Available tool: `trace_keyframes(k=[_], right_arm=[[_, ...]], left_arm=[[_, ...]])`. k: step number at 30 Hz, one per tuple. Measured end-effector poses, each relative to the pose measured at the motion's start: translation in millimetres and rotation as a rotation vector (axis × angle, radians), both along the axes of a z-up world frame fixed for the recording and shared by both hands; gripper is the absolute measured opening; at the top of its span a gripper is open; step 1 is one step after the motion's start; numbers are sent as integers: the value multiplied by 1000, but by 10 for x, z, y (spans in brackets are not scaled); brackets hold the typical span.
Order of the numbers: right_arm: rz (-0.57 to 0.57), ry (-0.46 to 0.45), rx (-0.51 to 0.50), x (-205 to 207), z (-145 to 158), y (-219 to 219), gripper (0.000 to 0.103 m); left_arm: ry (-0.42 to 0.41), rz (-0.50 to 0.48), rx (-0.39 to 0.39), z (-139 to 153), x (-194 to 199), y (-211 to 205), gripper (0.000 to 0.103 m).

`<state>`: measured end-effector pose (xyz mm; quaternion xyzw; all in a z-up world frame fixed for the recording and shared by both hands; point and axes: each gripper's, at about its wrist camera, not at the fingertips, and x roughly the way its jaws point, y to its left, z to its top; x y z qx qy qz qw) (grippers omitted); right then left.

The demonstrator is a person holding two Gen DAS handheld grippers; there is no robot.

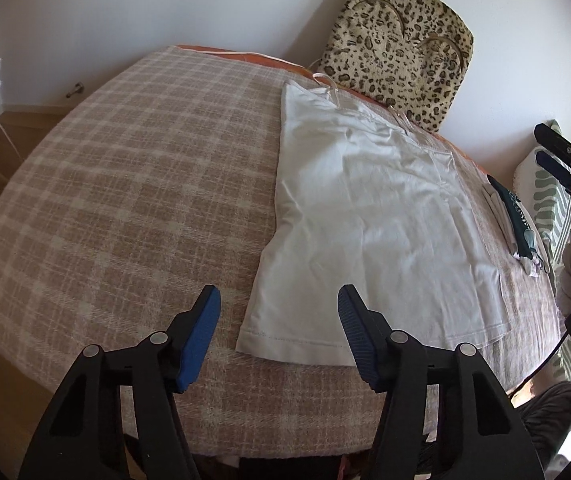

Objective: Fold small clothes
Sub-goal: 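Grasp one long side edge of the white camisole with both grippers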

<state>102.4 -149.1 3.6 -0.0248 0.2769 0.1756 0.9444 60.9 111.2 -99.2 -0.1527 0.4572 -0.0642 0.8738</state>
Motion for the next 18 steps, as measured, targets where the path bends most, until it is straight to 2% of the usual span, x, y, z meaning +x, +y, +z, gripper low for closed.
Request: trace_keyframes(k=[9, 11, 15, 18], right_arm=[[108, 193, 27, 807, -141, 680, 91], [118, 208, 9, 950, -193, 861, 89], [133, 256, -12, 1249, -305, 1178, 83], [139, 299, -28, 1468, -413, 1364, 79]], left_arm=[[65, 19, -110, -218, 74, 149, 51], [82, 5, -128, -258, 71, 132, 47], [69, -6, -108, -262, 75, 135, 39], [70, 6, -150, -294, 84, 192, 32]])
